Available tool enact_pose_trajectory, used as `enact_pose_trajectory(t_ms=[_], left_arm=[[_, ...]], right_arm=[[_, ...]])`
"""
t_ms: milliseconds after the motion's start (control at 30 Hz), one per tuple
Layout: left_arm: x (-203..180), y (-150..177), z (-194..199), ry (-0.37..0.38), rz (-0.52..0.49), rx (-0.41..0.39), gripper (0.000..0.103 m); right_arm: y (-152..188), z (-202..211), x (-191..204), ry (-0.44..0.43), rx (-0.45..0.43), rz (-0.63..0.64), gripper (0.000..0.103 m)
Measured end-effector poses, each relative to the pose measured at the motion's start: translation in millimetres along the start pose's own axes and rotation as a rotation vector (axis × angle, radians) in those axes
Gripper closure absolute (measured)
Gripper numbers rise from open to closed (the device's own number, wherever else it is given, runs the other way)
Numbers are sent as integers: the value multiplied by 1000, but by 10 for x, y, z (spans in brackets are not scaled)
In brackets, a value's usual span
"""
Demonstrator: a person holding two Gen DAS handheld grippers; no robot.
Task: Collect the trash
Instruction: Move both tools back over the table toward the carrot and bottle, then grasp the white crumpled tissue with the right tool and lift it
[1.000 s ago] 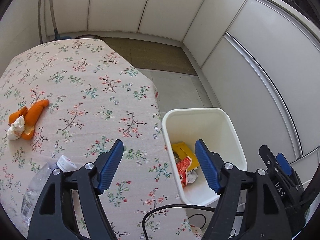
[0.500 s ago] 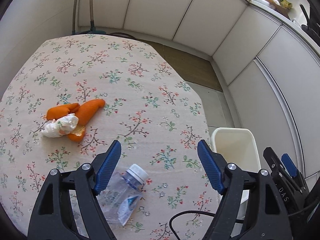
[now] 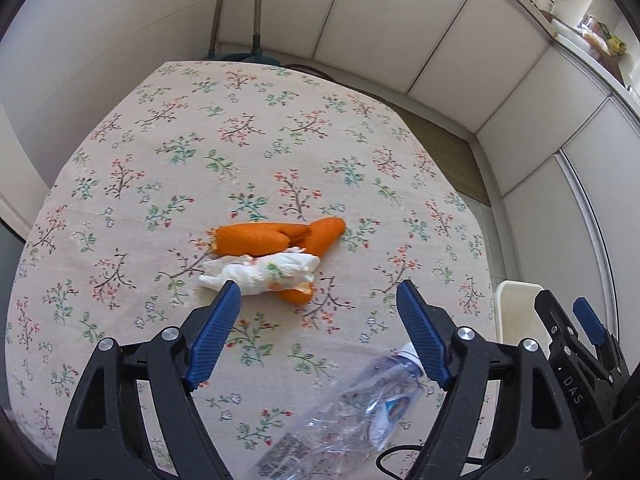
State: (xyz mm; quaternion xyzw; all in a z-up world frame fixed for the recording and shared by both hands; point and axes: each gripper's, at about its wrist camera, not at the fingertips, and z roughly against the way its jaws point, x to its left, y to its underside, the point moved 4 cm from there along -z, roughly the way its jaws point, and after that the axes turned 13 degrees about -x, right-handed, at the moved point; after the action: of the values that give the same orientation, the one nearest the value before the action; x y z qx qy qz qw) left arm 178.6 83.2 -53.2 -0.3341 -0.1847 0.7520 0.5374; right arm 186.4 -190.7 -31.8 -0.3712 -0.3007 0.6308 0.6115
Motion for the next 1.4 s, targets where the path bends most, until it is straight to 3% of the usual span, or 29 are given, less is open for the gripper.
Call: enact_pose_trajectory(t_ms=[300, 533, 700, 900, 967, 1100, 1200, 1233, 1333, 1400], left_arm=[[732, -74, -89, -53, 155, 39, 26], [1188, -178, -72, -19, 359, 70, 26], [1405, -274, 1, 13, 467, 66, 26], [1573, -425, 134, 49, 523, 34, 26], [1629, -470, 183, 64, 544, 21, 26], [1748, -548, 224, 86, 590, 6, 25], [1791, -574, 226, 97, 610, 5, 24], [1789, -577, 214, 102, 611, 8, 24], [1757, -574, 189, 113, 602, 16, 24], [1740, -575, 176, 114, 596, 16, 24]], right_arm=[[-44, -185, 733, -93, 55, 85, 20], [25, -342, 1305, -173, 143, 149, 20], [98, -323, 1844, -253, 140, 328, 20], [347, -209, 2499, -357, 69, 706, 20], [397, -208, 2619, -381, 68, 760, 22], [472, -322, 2732, -395, 111, 817, 31], [572, -391, 2751, -425, 151, 853, 32], [607, -419, 2757, -424, 160, 867, 42], [617, -489, 2726, -443, 197, 804, 54], [587, -492, 2701, -457, 205, 755, 56]])
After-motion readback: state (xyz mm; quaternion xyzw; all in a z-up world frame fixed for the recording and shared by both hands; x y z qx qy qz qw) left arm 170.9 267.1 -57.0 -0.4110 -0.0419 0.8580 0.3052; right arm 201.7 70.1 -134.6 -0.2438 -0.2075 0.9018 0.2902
